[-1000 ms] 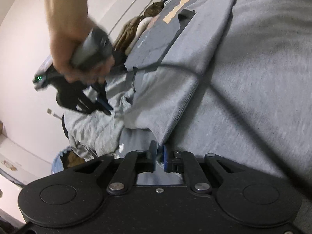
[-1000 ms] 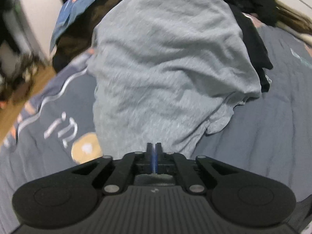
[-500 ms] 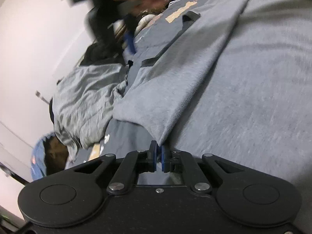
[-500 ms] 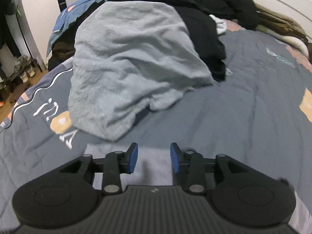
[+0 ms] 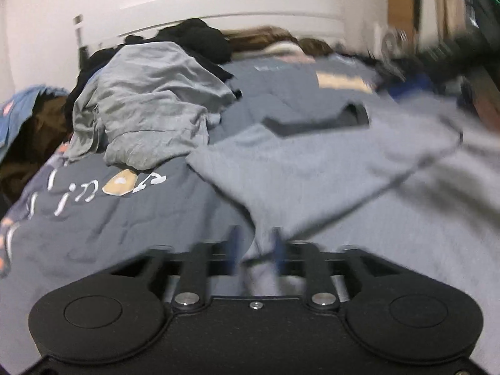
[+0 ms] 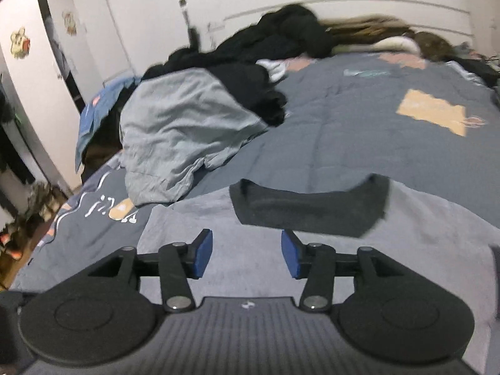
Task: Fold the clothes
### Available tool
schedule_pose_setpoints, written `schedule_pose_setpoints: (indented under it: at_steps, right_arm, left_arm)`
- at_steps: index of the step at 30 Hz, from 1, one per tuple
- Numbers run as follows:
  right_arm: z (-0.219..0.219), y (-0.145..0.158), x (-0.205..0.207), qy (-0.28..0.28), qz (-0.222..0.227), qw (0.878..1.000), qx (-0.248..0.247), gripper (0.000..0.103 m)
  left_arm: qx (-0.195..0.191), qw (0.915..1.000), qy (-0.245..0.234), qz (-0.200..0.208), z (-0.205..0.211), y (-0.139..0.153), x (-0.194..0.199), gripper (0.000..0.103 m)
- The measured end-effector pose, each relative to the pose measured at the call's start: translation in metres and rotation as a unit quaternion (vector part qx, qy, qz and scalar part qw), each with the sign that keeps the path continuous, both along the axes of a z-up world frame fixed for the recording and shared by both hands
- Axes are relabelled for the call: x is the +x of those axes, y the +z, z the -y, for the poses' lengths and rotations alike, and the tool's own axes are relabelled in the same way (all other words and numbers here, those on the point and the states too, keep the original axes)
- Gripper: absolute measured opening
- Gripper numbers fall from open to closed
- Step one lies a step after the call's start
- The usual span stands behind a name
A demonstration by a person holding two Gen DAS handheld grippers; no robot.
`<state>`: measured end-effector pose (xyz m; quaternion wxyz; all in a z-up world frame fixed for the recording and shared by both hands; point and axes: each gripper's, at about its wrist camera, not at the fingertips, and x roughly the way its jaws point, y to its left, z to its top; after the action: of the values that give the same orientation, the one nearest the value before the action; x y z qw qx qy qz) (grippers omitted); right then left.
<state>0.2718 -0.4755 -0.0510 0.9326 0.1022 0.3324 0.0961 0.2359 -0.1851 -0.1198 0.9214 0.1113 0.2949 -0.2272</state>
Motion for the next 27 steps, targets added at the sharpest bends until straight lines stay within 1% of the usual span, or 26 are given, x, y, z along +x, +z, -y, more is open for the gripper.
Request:
schedule_pose_setpoints:
  at_steps: [1,2,3,4,5,7,8,10,11,13,14,15,16,17,18,19,20,22,24,26,27]
  right_arm:
    - [-0.002,-0.001,-0.009,-0.003,0.003,1.0,-0.01,0.051]
    - [-0.004,-0.002,-0.017,-0.003,0.004,1.0,-0.02,0.051]
    - [-0.008,-0.005,-0.024,0.005,0.002,1.0,-0.031,0.052]
    - [-0.013,-0.009,-0.031,0.011,-0.002,0.999,-0.041,0.052]
    - [-0.018,-0.012,-0.037,0.016,-0.008,0.999,-0.048,0.052]
    - [-0.027,-0.018,-0.05,0.026,-0.011,0.999,-0.046,0.052]
    - [-0.03,-0.02,-0.058,0.033,-0.011,0.999,-0.04,0.053]
    - [-0.032,-0.022,-0.073,0.038,-0.01,0.999,-0.032,0.053]
    - [-0.031,-0.023,-0.08,0.038,-0.009,0.999,-0.028,0.053]
    - [-0.025,-0.023,-0.092,0.028,-0.002,0.999,-0.018,0.054]
    - [-0.02,-0.023,-0.099,0.021,-0.002,1.0,-0.011,0.054]
    - [-0.014,-0.023,-0.105,0.014,-0.001,1.0,-0.004,0.055]
    - [-0.007,-0.024,-0.11,0.005,0.001,1.0,0.004,0.057]
    - [0.001,-0.026,-0.115,-0.005,0.001,1.0,0.013,0.057]
    - [0.009,-0.029,-0.119,-0.015,0.001,1.0,0.024,0.058]
    - [0.018,-0.032,-0.125,-0.024,-0.001,0.999,0.041,0.058]
    - [0.026,-0.035,-0.129,-0.032,-0.003,0.998,0.055,0.058]
    - [0.037,-0.041,-0.134,-0.045,-0.01,0.997,0.067,0.059]
    - [0.044,-0.044,-0.136,-0.045,-0.015,0.996,0.07,0.059]
    - [0.048,-0.042,-0.139,-0.033,-0.007,0.997,0.068,0.059]
    - [0.05,-0.041,-0.139,-0.035,-0.001,0.997,0.067,0.059]
  left_arm:
    - [0.001,1.0,0.001,0.007,0.002,0.0,-0.002,0.048]
    - [0.042,0.9984,-0.01,0.036,0.01,-0.004,-0.009,0.048]
    - [0.095,0.993,-0.022,0.066,0.019,-0.01,-0.018,0.048]
    - [0.138,0.9861,-0.028,0.088,0.026,-0.017,-0.023,0.048]
    - [0.168,0.9796,-0.035,0.104,0.032,-0.023,-0.026,0.048]
    - [0.218,0.9651,-0.051,0.136,0.044,-0.037,-0.029,0.048]
    - [0.241,0.9565,-0.057,0.154,0.05,-0.044,-0.03,0.048]
    - [0.298,0.9298,-0.07,0.205,0.064,-0.059,-0.035,0.048]
    - [0.319,0.9177,-0.075,0.225,0.071,-0.066,-0.038,0.048]
    - [0.359,0.8901,-0.088,0.267,0.084,-0.079,-0.044,0.048]
    - [0.376,0.8776,-0.094,0.281,0.088,-0.085,-0.046,0.047]
    - [0.392,0.8653,-0.1,0.295,0.092,-0.091,-0.047,0.047]
    - [0.401,0.857,-0.103,0.307,0.093,-0.094,-0.048,0.044]
    - [0.405,0.8559,-0.101,0.306,0.093,-0.095,-0.046,0.038]
    - [0.409,0.8553,-0.098,0.303,0.092,-0.095,-0.044,0.011]
    - [0.414,0.8559,-0.093,0.295,0.091,-0.096,-0.041,0.006]
    - [0.42,0.8547,-0.09,0.292,0.088,-0.096,-0.039,0.006]
    - [0.428,0.8526,-0.092,0.285,0.082,-0.097,-0.037,0.005]
    - [0.426,0.8552,-0.093,0.279,0.075,-0.095,-0.039,0.004]
    - [0.427,0.858,-0.092,0.271,0.069,-0.093,-0.038,0.004]
    - [0.421,0.8629,-0.087,0.265,0.067,-0.09,-0.036,0.005]
